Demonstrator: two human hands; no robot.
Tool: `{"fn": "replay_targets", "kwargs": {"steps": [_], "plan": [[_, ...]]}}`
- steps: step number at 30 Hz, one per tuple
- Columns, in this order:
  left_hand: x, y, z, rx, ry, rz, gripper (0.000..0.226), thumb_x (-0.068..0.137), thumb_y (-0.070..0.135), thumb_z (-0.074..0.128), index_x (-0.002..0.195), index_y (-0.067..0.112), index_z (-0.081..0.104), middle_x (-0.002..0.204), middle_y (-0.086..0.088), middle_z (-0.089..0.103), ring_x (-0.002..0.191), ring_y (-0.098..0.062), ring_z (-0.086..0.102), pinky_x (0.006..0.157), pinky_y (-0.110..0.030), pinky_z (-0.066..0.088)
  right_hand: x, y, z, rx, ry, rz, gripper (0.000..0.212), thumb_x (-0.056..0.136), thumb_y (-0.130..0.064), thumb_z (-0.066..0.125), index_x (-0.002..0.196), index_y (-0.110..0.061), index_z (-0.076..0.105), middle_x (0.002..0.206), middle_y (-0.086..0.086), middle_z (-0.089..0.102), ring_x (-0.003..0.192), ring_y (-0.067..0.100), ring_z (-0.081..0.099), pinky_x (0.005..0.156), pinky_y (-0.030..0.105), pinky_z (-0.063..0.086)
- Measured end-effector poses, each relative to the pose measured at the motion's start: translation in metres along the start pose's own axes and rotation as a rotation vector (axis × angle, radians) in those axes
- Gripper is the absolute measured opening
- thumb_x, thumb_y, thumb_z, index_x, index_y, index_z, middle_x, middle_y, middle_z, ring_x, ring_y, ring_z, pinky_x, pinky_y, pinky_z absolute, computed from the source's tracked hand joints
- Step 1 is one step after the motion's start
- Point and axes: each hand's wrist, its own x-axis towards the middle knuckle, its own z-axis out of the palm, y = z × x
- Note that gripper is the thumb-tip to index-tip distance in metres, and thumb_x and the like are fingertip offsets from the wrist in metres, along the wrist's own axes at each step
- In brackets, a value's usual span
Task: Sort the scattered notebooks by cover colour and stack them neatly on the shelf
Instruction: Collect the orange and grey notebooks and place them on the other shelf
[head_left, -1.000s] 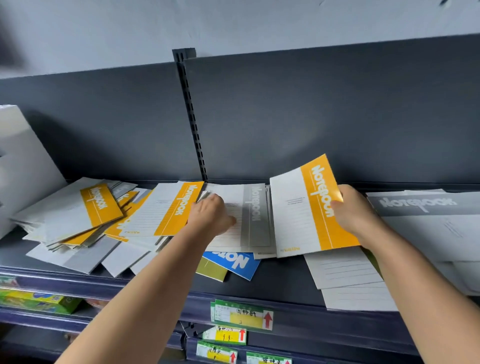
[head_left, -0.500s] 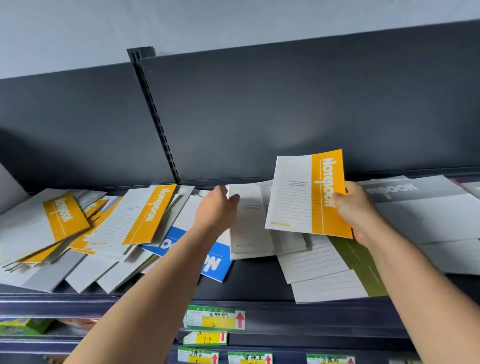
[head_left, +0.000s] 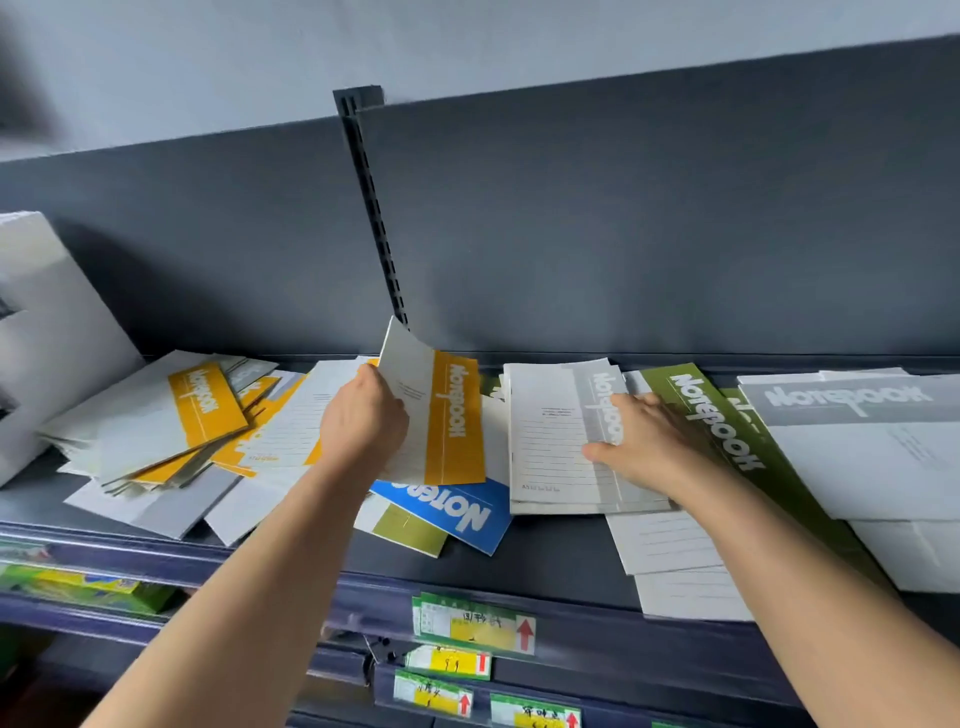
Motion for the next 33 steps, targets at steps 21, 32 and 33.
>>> {"fn": "replay_targets", "kwargs": {"steps": [21,32,33], "plan": [[-0.056,0.106,0.047,-0.185,-0.436,0.277,0.050,0.076,0.048,0.074,0.107,0.011,0.063,0.105,-0.004,0.065,0.097,-0.022,0.062,0.073,-0.032,0.052,-0.030,0.034,-0.024,0.087,0.017,0.165,0.062,0.087,-0.040,0.065,0.138,-0.014,0.040,0.142,0.006,0.046,0.125,0.028,0.046,0.095,0.035,0.044],[-0.063,0.112,0.044,-0.799,-0.616,0.121,0.019,0.090,0.006,0.060,0.109,0.006,0.061,0.109,-0.010,0.068,0.102,-0.029,0.065,0.085,-0.041,0.055,-0.027,0.041,-0.016,0.359,-0.005,0.164,0.079,0.081,-0.041,0.071,0.144,-0.020,0.029,0.142,0.004,0.047,0.125,0.027,0.047,0.098,0.044,0.045],[-0.063,0.109,0.040,-0.859,-0.602,0.143,0.018,0.090,0.004,0.058,0.109,0.006,0.060,0.107,-0.010,0.068,0.100,-0.028,0.065,0.085,-0.041,0.054,-0.025,0.042,-0.015,0.466,0.017,0.180,0.077,0.080,-0.044,0.072,0.142,-0.022,0.032,0.137,0.002,0.051,0.121,0.026,0.050,0.095,0.045,0.047]]}}
